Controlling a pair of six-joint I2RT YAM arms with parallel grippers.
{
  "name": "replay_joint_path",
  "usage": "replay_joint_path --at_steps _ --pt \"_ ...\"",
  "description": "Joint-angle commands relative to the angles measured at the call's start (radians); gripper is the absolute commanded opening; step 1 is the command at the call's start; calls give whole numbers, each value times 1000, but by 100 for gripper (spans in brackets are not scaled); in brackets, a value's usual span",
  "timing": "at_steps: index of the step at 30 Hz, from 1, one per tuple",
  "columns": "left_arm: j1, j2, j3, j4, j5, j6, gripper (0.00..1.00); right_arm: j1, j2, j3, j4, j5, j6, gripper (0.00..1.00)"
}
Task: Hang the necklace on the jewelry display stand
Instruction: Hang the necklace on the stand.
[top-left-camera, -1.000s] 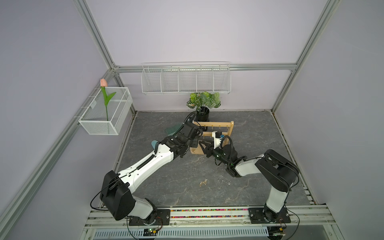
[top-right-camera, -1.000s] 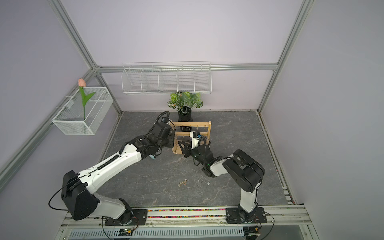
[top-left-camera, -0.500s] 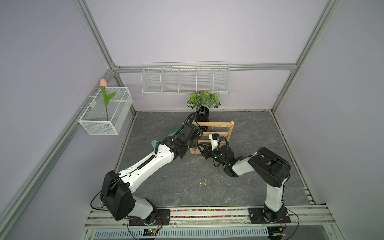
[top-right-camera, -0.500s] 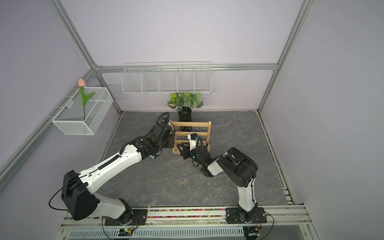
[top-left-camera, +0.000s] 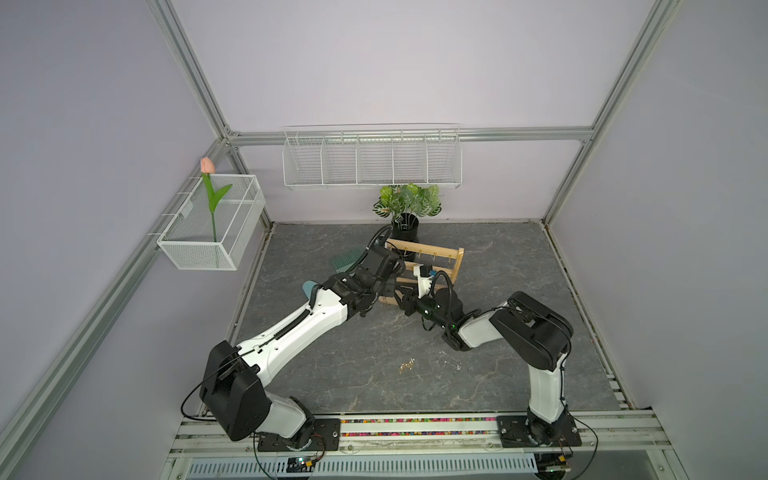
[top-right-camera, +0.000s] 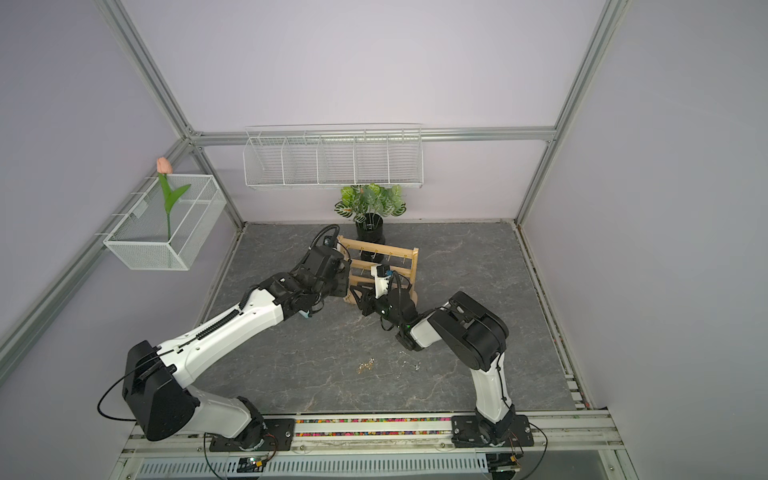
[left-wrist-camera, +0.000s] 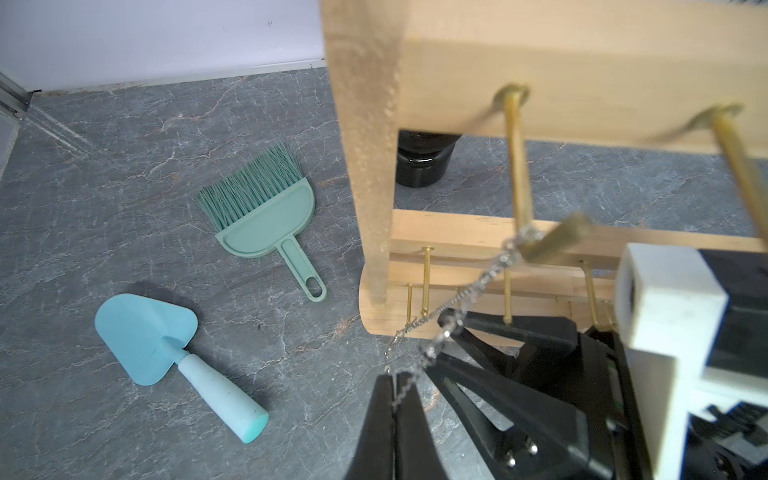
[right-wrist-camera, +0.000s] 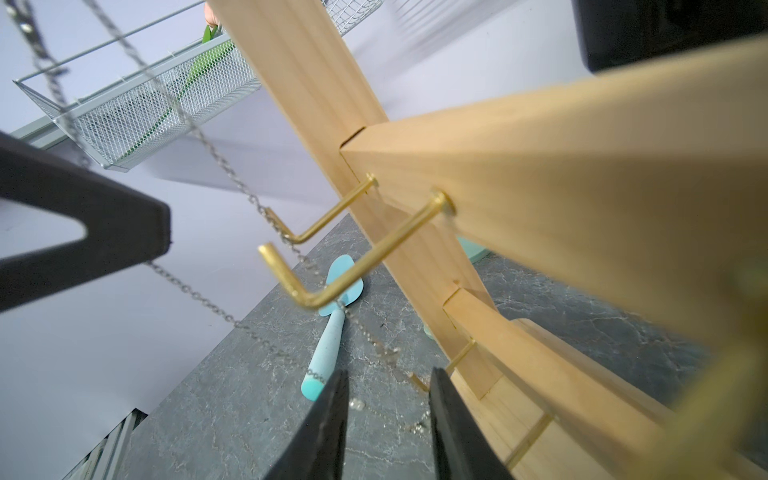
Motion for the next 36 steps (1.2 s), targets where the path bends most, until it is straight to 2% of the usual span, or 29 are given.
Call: replay_joint_path --at_steps 1,7,14,23,36 --pt "6 -25 6 -9 -12 -7 0 15 -43 -58 52 15 0 38" --pt "6 -36 6 -8 -7 -6 0 -11 -130 -147 31 75 -42 39" --pt "6 -40 9 -8 18 -7 0 -67 -166 -180 23 53 -46 39" --pt "6 -24 22 2 123 -7 0 -42 -242 -170 -120 -26 -161 46" --pt "6 -31 9 23 167 -12 0 11 -323 -250 -145 64 -207 47"
